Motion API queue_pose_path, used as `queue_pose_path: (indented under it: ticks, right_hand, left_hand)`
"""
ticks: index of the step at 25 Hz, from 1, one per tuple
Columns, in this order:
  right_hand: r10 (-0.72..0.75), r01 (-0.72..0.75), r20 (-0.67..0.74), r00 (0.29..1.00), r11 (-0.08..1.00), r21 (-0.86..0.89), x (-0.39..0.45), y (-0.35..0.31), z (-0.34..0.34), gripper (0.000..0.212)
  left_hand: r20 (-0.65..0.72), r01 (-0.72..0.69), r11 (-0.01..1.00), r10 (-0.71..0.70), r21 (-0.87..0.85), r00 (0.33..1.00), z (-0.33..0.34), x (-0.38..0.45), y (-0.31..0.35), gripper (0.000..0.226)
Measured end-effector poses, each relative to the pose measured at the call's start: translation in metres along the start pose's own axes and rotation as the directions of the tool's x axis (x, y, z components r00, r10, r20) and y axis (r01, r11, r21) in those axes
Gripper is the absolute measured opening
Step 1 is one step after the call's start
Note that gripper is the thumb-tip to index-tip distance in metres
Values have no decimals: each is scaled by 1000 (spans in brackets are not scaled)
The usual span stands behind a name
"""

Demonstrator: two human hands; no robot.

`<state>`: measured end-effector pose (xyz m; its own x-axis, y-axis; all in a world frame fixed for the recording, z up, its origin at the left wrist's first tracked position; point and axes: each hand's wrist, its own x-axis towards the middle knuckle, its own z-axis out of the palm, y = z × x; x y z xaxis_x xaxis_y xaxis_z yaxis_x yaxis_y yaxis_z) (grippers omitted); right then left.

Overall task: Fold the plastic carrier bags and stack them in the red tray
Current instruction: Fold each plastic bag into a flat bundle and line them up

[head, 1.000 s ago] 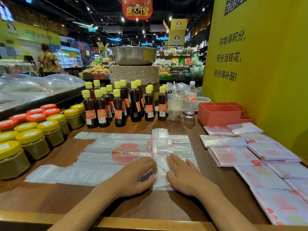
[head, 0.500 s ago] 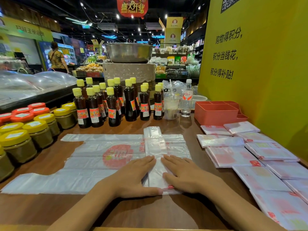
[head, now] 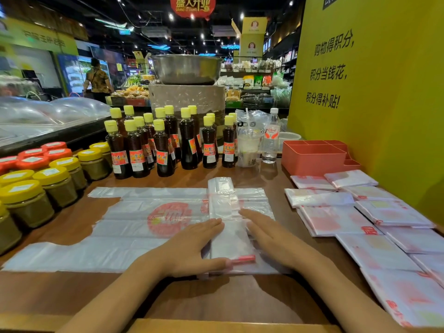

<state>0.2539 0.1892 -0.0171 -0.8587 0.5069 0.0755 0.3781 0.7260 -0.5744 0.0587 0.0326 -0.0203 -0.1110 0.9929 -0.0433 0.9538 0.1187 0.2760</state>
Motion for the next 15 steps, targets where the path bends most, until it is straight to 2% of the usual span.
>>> queue_pose_path:
  ticks: [2, 6, 10, 15]
  right_hand:
    - [26, -21, -59, 998, 996, 88, -1, 2, -11, 44]
    - [-97, 97, -22, 995, 995, 25, -4, -5, -9, 38]
    - [-142, 139, -64, 988, 989, -43, 7, -10, 0, 34]
    - [-87, 100, -117, 989, 989, 109, 13, -2, 6, 27]
  left_hand:
    - [7, 34, 993, -33, -110, 999, -4, -2, 2, 84]
    - [-21, 53, 984, -58, -171, 998, -10, -4, 6, 76]
    - [-21, 29, 983, -33, -181, 999, -8, -6, 8, 77]
    - [36, 22, 953, -12, -301, 999, -10, -11, 1, 76]
